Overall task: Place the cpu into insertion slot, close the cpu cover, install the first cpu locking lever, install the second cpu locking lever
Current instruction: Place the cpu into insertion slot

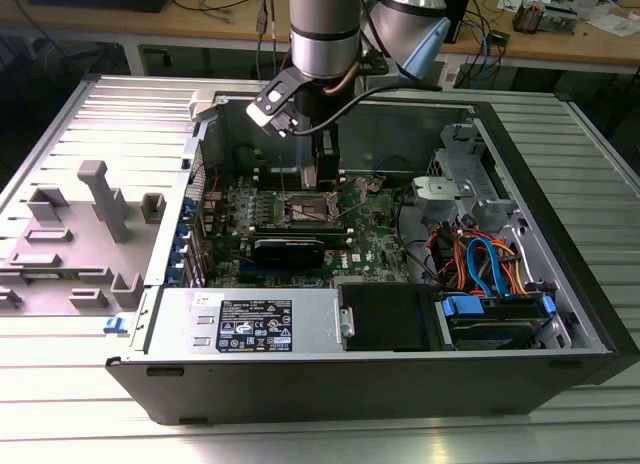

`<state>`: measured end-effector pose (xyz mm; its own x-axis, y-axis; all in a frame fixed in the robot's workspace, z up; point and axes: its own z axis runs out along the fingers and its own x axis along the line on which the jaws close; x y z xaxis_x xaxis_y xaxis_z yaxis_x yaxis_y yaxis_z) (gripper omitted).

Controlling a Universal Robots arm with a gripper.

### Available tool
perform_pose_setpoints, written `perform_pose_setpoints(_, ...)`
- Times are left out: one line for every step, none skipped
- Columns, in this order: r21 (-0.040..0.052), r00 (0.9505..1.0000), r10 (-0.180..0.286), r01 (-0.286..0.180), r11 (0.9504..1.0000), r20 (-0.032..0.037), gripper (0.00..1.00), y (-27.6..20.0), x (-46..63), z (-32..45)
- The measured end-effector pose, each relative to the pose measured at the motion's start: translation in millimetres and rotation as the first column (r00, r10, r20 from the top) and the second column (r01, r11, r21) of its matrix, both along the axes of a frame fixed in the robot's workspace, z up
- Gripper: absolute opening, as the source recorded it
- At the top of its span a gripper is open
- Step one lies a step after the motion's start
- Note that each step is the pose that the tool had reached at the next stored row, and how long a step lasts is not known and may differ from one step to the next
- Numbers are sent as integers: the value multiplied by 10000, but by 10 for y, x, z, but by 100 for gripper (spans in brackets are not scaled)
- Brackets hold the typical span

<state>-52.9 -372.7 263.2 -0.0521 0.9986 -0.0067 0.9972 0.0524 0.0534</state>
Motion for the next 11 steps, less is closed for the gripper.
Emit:
perform_pose_setpoints(0, 10000, -19, 19, 10000, 0, 54, 0, -16, -37)
perform_pose_setpoints(1, 10000, -35, 35, 10000, 1, 54, 0, -34, -70)
perform_pose_setpoints(0, 10000, -47, 47, 10000, 0, 54, 0, -41, -87)
perform_pose_setpoints(0, 10000, -62, 62, 10000, 0, 54, 0, -46, -105)
perform_pose_setpoints(1, 10000, -98, 98, 10000, 0, 54, 1, -52, -130)
perform_pose_setpoints(1, 9999, -149, 149, 9999, -1, 54, 0, -54, -144)
perform_pose_setpoints(0, 9997, -248, 248, 9997, -1, 54, 0, -54, -162)
perform_pose_setpoints(0, 9994, -347, 347, 9994, -1, 54, 0, -55, -178)
perform_pose_setpoints(0, 9987, -501, 501, 9987, -1, 54, 0, -56, -204)
perform_pose_setpoints(0, 9977, -679, 679, 9977, -3, 54, 0, -57, -233)
perform_pose_setpoints(-1, 9973, -729, 729, 9973, -5, 54, 0, -58, -243)
